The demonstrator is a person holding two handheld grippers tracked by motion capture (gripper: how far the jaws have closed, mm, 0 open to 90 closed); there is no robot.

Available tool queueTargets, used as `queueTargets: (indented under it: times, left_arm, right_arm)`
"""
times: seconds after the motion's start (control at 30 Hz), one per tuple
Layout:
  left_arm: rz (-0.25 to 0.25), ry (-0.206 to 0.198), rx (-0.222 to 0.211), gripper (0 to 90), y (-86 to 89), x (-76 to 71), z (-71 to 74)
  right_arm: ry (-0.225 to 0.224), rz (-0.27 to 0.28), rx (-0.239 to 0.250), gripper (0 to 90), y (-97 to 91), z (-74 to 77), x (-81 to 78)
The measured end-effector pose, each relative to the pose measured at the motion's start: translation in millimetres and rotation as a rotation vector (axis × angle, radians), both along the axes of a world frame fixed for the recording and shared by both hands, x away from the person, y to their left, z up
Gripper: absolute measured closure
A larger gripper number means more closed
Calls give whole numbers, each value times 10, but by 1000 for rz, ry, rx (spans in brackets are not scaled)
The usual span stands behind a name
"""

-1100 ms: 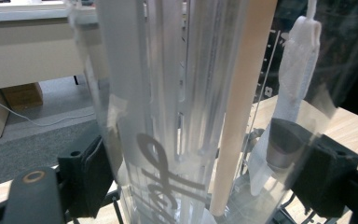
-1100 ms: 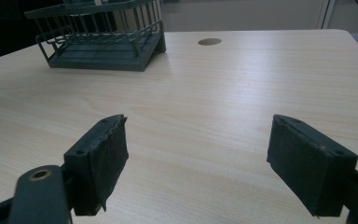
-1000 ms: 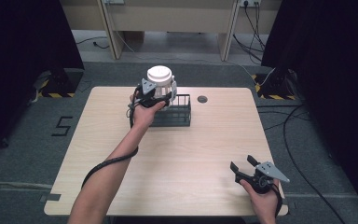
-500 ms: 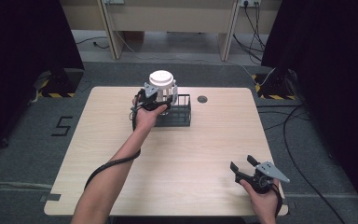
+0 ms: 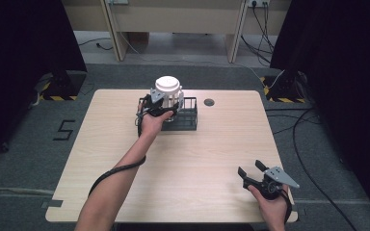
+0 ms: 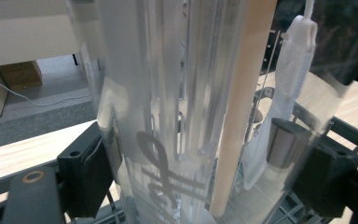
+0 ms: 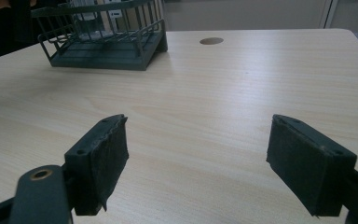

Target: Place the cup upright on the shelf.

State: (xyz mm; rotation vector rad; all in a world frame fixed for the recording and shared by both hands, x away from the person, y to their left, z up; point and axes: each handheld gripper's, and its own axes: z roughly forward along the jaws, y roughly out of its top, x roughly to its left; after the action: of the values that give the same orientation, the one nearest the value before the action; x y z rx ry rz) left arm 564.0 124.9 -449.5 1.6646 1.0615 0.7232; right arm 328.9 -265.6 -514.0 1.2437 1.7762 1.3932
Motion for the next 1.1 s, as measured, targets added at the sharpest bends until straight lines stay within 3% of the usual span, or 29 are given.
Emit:
queueTargets:
  times: [0.6,0.73,1.1]
  left_arm:
    - [-8,7,-11,168,43,-30,-18]
    - [-2,-6,11,144,46,-51,-7]
    - [-13,-41,14,143,120,-187,47]
  right_arm:
    - [4,4,1,208,3,0,5]
    - [5,5,2,208,2,0,5]
    - [6,5,0,207,4,0,5]
